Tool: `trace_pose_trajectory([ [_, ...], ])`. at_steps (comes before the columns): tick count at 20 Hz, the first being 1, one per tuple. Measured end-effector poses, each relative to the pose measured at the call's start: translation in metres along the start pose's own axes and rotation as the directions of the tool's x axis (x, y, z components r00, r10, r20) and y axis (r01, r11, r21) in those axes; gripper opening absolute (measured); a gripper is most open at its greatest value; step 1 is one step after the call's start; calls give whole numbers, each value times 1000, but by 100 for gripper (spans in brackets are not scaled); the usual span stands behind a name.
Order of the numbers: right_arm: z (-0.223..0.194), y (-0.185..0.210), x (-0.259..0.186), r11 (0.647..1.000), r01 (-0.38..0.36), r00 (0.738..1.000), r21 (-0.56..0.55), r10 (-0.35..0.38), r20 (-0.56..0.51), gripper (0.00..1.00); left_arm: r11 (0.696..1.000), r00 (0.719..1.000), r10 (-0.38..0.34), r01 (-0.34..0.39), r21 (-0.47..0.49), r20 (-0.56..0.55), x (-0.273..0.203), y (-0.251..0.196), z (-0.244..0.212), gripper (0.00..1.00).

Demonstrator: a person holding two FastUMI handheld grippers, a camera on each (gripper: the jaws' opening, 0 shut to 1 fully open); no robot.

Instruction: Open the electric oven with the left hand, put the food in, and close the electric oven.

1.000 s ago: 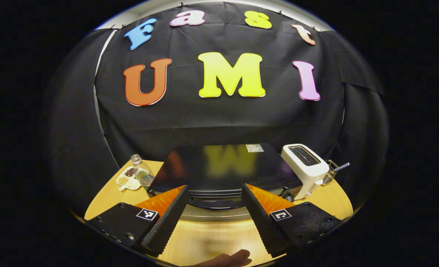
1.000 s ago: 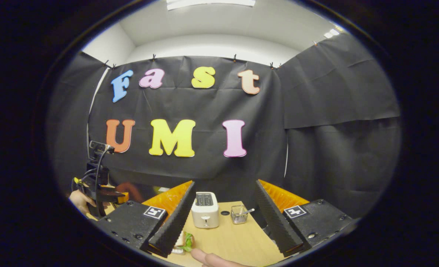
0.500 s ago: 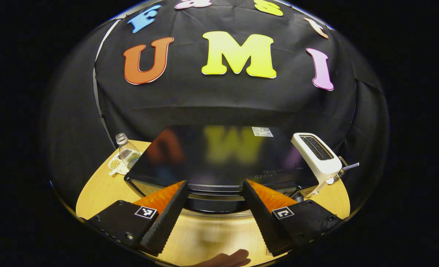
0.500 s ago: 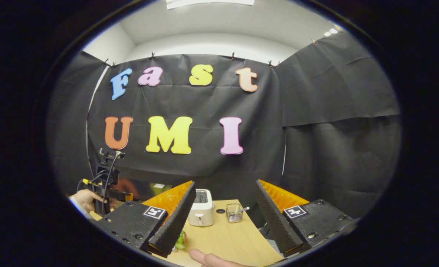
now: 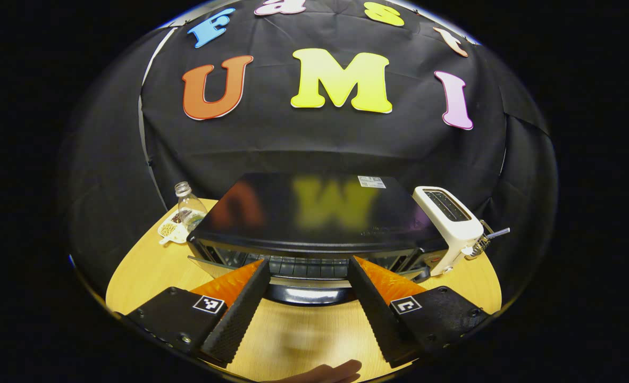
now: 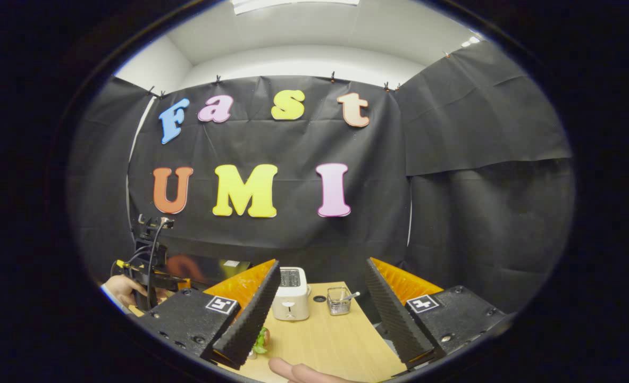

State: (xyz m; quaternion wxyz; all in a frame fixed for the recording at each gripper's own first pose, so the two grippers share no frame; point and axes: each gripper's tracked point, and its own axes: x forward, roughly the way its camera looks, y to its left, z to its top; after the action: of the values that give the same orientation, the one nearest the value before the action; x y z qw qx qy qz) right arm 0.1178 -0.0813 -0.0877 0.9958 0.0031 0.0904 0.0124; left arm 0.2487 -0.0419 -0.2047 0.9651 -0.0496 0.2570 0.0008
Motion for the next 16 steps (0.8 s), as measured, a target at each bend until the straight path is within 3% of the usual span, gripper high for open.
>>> trace_pose_trajectory([
  [1, -1, 0, -2, 1000, -1, 1000, 2, 1, 0, 100, 1000, 1000, -5, 5, -5, 5, -6, 0, -5, 98],
  [2, -1, 0, -3, 1000, -1, 1000, 4, 1, 0, 92, 1000, 1000, -12, 12, -11, 10, -11, 1, -11, 98],
  [5, -6, 0, -4, 1000, -4, 1000, 6, 4, -4, 92, 999, 999, -33, 33, -17, 16, -23, 1, -27, 98],
  [6, -8, 2, -4, 1000, -8, 1000, 7, 8, -10, 100, 999, 999, -37, 37, -13, 18, -24, 0, -31, 98],
  [7, -10, 3, -4, 1000, -12, 1000, 7, 12, -17, 91, 999, 999, -44, 44, -11, 12, -30, 1, -40, 98],
  [10, -15, 2, -4, 1000, -14, 1000, 3, 14, -28, 92, 999, 999, -45, 45, -16, -4, -44, 2, -65, 97],
  [11, -16, 2, -4, 1000, -13, 999, 3, 13, -29, 100, 999, 999, -45, 45, -15, -8, -46, 2, -72, 98],
  [12, -16, 1, -4, 1000, -12, 999, 4, 12, -31, 91, 999, 999, -44, 44, -14, -10, -48, 3, -80, 97],
  [16, -21, 0, -3, 1000, -15, 999, -1, 15, -41, 92, 999, 999, -45, 44, -18, -31, -55, 4, -114, 97],
])
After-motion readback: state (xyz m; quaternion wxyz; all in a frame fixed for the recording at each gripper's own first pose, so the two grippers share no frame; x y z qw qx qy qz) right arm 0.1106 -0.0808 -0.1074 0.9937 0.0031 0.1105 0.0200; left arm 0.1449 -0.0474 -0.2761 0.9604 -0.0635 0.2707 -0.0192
